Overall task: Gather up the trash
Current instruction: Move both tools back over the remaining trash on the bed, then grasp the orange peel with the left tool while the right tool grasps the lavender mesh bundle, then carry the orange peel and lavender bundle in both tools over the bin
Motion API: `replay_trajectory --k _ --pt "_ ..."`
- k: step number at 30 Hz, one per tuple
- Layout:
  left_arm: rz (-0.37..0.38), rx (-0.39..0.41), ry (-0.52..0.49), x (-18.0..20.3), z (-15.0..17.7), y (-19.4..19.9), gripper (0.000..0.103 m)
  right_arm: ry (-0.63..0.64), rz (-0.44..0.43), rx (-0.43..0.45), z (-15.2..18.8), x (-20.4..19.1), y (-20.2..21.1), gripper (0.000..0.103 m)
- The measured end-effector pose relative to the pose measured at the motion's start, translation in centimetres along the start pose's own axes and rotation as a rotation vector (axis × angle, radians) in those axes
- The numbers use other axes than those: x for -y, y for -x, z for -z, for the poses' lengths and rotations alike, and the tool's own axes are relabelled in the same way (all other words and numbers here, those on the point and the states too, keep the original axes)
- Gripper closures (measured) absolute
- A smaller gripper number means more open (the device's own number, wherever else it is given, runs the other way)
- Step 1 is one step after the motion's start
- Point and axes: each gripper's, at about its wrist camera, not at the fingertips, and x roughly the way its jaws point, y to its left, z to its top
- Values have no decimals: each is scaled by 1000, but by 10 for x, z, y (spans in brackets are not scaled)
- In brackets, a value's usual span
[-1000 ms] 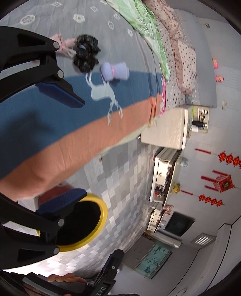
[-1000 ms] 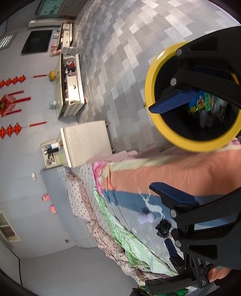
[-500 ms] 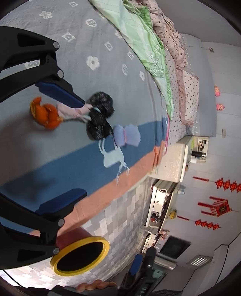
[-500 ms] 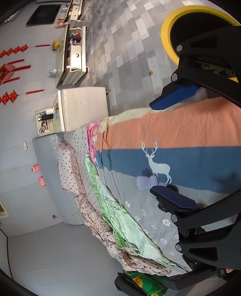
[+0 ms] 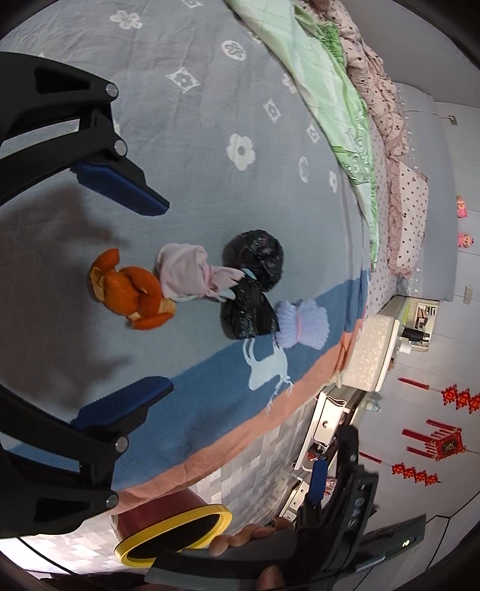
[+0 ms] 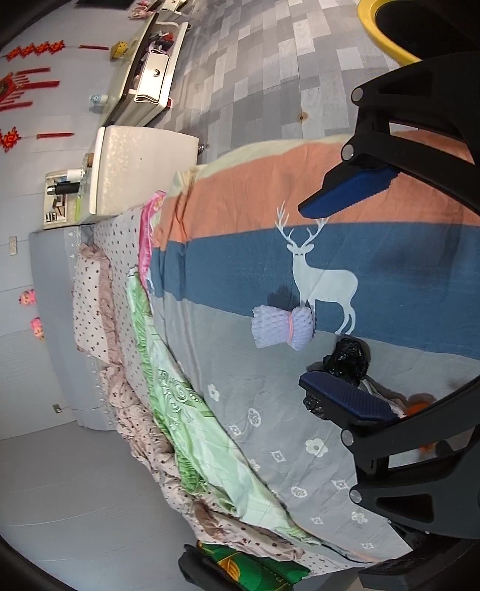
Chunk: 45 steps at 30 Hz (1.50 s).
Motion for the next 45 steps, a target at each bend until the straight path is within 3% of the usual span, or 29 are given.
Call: replay_trajectory --k 14,16,21,25,29,36,45 --pt "30 -75 51 -28 9 -48 18 0 -5 -129 0 -30 -132 24" --pt "42 -69 58 -29 8 -50 19 -5 4 -141 2 -31 -142 30" --pt "57 -56 15 -16 7 -51 34 18 7 -166 6 -37 -165 36" --pt "67 -64 -42 -2 9 -53 50 23 -5 -191 9 -41 -179 51" --pt "82 -67 -79 6 14 -53 68 25 -18 -190 11 -43 -181 57" --pt "86 -52 -76 6 13 -47 75 -6 -33 -159 9 -38 -168 65" --pt "74 -18 -90 10 12 -18 76 -18 -92 -93 1 -38 -106 66"
